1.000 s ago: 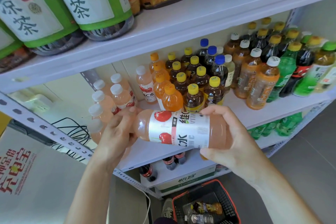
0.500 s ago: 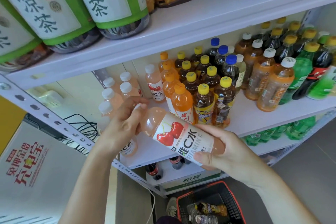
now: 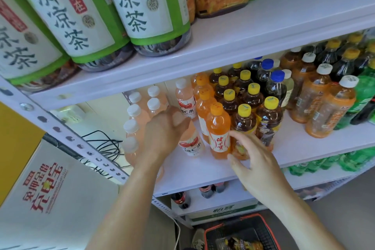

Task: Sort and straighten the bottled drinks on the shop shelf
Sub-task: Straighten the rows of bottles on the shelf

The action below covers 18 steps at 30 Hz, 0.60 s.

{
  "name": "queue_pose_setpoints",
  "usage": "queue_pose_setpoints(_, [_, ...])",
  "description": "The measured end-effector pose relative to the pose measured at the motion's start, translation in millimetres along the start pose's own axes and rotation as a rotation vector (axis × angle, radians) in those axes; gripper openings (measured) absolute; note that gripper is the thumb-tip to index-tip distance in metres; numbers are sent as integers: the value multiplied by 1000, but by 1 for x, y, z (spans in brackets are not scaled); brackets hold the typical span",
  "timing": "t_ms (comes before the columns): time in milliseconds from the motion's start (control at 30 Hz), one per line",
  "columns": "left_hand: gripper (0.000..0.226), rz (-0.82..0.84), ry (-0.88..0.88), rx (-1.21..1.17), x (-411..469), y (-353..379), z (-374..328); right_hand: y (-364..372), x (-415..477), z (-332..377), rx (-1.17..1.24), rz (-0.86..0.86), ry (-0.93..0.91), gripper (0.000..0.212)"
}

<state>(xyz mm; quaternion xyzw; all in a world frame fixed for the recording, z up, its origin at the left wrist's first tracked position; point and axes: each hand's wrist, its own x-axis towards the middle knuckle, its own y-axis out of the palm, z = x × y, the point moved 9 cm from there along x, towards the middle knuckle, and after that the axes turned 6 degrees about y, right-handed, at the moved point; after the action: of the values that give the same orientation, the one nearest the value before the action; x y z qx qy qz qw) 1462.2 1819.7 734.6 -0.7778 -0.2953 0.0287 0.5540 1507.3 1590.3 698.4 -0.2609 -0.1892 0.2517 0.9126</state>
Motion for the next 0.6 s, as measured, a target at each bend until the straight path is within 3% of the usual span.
queue_pose_setpoints(300, [45,35,-165,-45,84,61,34,17,38,5,-150,-9,-48,66])
queue_pose_setpoints(600, [50,173,-154,-170,100,79,30,24,38,-1,-164,-12,-35,69])
